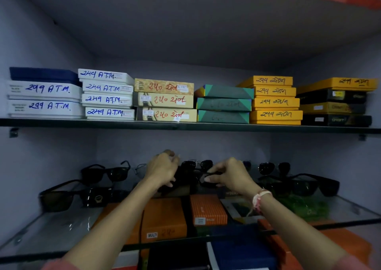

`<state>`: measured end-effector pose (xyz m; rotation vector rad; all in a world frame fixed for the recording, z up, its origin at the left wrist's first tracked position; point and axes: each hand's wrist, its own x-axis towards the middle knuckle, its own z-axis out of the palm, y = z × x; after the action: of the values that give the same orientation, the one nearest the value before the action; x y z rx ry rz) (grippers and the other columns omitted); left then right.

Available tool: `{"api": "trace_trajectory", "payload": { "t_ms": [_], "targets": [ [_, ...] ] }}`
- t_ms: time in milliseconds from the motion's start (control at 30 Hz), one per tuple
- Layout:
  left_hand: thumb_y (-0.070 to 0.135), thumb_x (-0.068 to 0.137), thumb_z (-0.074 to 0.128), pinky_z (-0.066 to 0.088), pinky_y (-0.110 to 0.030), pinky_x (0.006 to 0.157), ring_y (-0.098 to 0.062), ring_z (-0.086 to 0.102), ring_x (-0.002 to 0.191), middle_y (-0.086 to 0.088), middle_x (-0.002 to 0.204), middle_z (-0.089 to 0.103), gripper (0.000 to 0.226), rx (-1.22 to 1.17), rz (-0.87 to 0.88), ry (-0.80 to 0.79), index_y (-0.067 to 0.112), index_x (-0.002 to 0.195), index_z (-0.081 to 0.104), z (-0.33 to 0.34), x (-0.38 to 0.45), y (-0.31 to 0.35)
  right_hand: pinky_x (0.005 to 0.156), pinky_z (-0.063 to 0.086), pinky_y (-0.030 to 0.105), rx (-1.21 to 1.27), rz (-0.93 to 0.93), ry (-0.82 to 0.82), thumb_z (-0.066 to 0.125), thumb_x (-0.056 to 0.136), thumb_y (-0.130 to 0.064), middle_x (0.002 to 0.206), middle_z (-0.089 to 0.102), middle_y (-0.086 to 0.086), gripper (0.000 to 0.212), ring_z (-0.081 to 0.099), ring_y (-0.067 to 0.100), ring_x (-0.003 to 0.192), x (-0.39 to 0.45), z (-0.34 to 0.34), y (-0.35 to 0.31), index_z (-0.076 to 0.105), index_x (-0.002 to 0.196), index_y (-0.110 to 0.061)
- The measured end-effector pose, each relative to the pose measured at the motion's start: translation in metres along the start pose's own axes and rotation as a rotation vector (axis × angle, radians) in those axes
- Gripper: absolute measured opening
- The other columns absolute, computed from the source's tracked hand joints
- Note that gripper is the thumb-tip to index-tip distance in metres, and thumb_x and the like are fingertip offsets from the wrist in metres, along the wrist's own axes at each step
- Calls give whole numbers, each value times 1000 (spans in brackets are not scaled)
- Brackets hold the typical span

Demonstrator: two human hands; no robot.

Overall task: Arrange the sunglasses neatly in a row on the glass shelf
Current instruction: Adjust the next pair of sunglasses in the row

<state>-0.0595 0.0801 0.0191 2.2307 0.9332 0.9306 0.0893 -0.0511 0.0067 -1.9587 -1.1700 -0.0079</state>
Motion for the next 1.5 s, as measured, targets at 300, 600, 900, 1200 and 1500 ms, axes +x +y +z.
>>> {"api": "trace_trajectory", "payload": {
  "t_ms": [300,600,900,1200,1500],
  "targets": [
    [36,80,74,61,-26,57,-13,65,54,-10,84,74,41,-96,-49,-172,2,104,73,-1,3,7,59,45,6,24,-199,48,83,74,-23,80,74,-8,20,62,-8,60,-6,-43,5,81,92,-17],
    [37,80,75,49,-18,47,-12,61,41,-5,60,70,31,227,177,-23,7,83,79,9,-7,38,64,57,21,72,-82,104,78,80,-26,76,79,0,18,64,0,57,9,-58,24,82,83,-9],
    [44,83,68,44,-30,65,-25,66,83,-11,96,74,36,533,271,100,12,97,77,26,-5,51,73,64,34,-140,-10,98,87,66,-14,71,78,4,8,75,16,68,26,-79,39,80,71,-13],
    [23,77,72,55,-30,61,-22,65,61,-3,56,68,24,288,14,-59,2,70,79,34,5,46,51,48,26,-262,61,154,82,70,-22,63,67,9,25,66,25,63,30,-68,44,68,60,-4],
    [30,79,74,31,-25,43,-10,43,47,0,48,53,38,378,-72,-113,18,45,61,41,7,33,71,55,36,-379,53,83,81,71,-27,95,72,17,30,69,35,91,26,-46,47,62,80,-6]
  ]
}}
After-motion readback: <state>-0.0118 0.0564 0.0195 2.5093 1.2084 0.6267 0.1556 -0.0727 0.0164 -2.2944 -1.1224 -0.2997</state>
